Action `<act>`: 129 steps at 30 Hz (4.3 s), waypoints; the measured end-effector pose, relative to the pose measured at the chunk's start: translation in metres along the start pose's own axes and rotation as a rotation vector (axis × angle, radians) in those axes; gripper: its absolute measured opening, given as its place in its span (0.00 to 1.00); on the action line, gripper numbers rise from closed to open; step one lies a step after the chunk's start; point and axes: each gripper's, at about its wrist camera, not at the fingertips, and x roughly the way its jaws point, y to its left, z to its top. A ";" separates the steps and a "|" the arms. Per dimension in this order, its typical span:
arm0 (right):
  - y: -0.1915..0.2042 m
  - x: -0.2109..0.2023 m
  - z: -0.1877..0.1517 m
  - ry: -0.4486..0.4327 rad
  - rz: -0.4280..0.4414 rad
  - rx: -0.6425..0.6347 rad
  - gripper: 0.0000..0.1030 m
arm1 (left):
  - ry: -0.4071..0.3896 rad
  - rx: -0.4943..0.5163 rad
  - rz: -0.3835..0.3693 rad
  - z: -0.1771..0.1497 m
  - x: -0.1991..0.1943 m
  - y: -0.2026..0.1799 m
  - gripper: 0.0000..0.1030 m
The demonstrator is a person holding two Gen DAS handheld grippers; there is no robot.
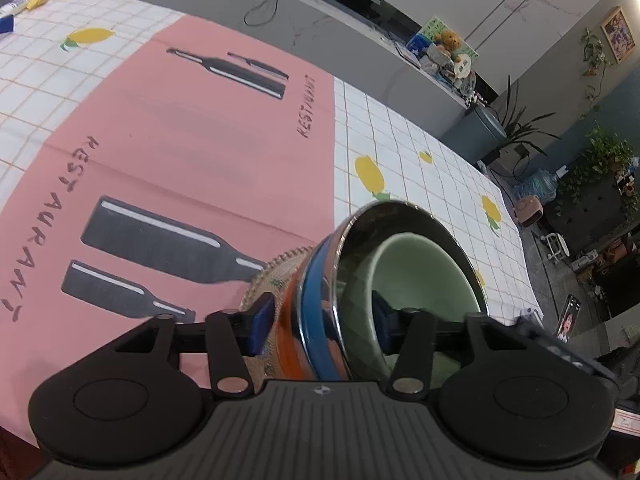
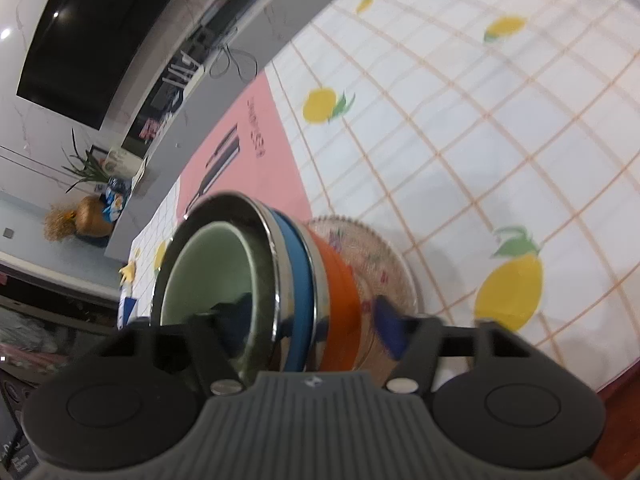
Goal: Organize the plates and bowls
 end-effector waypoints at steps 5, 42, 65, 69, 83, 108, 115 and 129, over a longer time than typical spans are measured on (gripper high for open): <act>0.012 -0.011 0.000 -0.045 -0.004 -0.067 0.81 | -0.029 0.022 0.007 0.002 -0.010 -0.001 0.68; 0.139 -0.143 -0.117 -0.533 -0.059 -0.821 0.97 | -0.585 0.547 0.306 -0.033 -0.193 -0.033 0.68; 0.113 -0.099 -0.184 -0.448 -0.259 -0.807 0.97 | -0.293 0.500 0.410 -0.072 -0.147 0.024 0.72; 0.105 -0.082 -0.185 -0.386 -0.290 -0.803 0.97 | -0.240 0.501 0.412 -0.078 -0.132 0.028 0.72; 0.084 -0.061 -0.170 -0.301 -0.313 -0.710 0.97 | -0.141 0.494 0.446 -0.083 -0.108 0.027 0.72; 0.086 -0.064 -0.175 -0.307 -0.285 -0.728 0.97 | -0.163 0.508 0.440 -0.081 -0.114 0.022 0.74; 0.088 -0.064 -0.177 -0.306 -0.287 -0.739 0.97 | -0.175 0.503 0.421 -0.080 -0.116 0.022 0.77; 0.089 -0.060 -0.178 -0.291 -0.286 -0.740 0.97 | -0.191 0.496 0.398 -0.079 -0.119 0.022 0.78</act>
